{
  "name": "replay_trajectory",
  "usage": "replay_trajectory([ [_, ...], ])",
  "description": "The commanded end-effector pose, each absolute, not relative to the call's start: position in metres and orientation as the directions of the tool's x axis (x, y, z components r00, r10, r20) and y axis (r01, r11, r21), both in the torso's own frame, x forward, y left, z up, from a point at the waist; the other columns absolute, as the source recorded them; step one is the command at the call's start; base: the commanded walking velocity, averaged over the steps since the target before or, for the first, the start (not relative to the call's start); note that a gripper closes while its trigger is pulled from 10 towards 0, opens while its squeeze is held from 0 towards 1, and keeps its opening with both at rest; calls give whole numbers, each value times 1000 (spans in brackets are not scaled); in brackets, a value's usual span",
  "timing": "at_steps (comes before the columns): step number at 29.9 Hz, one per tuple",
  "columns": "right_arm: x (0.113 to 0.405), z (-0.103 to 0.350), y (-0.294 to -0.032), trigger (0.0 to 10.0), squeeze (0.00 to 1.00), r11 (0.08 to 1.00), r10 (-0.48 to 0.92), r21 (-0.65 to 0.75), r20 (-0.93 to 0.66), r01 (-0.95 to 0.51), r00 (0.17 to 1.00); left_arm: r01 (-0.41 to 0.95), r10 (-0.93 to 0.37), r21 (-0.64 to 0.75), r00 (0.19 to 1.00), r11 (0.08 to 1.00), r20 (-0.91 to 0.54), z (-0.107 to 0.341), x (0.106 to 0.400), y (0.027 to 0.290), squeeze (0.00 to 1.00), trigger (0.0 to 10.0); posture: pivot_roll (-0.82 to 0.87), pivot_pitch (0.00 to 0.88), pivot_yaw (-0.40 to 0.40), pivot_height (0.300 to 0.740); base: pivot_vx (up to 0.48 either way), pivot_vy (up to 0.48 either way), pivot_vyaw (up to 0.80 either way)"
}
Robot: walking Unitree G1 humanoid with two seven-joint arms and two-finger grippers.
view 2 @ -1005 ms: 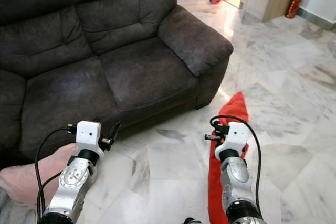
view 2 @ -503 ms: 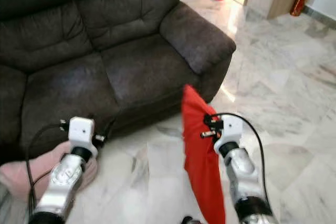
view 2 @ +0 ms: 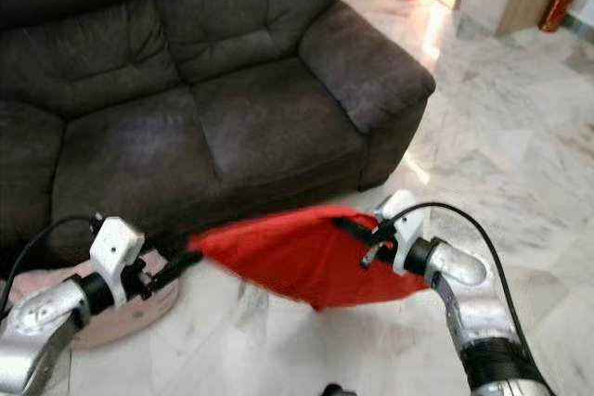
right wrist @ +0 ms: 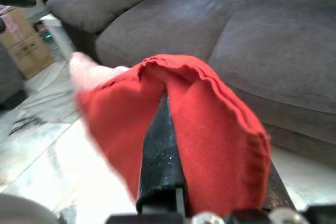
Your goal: Move the pillow to the sofa from floor
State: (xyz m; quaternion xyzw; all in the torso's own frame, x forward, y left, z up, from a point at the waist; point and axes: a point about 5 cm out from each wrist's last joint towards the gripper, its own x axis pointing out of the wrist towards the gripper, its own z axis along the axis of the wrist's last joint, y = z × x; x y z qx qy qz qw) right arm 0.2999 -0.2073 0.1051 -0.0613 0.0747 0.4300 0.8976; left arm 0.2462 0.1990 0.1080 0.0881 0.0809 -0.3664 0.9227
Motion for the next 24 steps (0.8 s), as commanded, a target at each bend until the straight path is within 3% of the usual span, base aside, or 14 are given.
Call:
replay_trajectory([
  [1, 304, 127, -201, 10000, 0, 588, 795, -105, -107, -802, 597, 717, -685, 106, 692, 689, -228, 110, 242, 199, 0, 10000, -58, 92, 63, 740, 0, 0, 0],
  [3, 303, 129, -199, 10000, 0, 557, 817, -97, -111, -825, 565, 788, -733, 107, 606, 606, -309, 106, 229, 196, 0, 10000, -53, 87, 62, 740, 0, 0, 0],
  [4, 303, 129, -199, 10000, 0, 557, 817, -97, -111, -825, 565, 788, -733, 107, 606, 606, -309, 106, 229, 196, 0, 10000, -53, 87, 62, 740, 0, 0, 0],
  [6, 301, 133, -194, 10000, 0, 506, 851, -80, -111, -859, 513, 864, -752, 144, 493, 483, -437, 96, 212, 192, 0, 10000, -47, 81, 62, 740, 0, 0, 0],
  [13, 296, 137, -188, 10000, 0, 438, 890, -61, -113, -897, 442, 863, -743, 216, 504, 457, -440, 92, 209, 186, 0, 10000, -44, 72, 61, 740, 0, 0, 0],
  [16, 292, 142, -181, 10000, 0, 387, 916, -52, -90, -921, 390, 880, -747, 260, 474, 397, -466, 82, 206, 182, 0, 10000, -47, 62, 62, 740, 0, 0, 0],
  [24, 288, 151, -177, 10000, 0, 324, 943, -49, -66, -945, 326, 870, -728, 249, 492, 425, -477, 71, 209, 187, 0, 10000, -54, 53, 62, 740, 0, 0, 0],
])
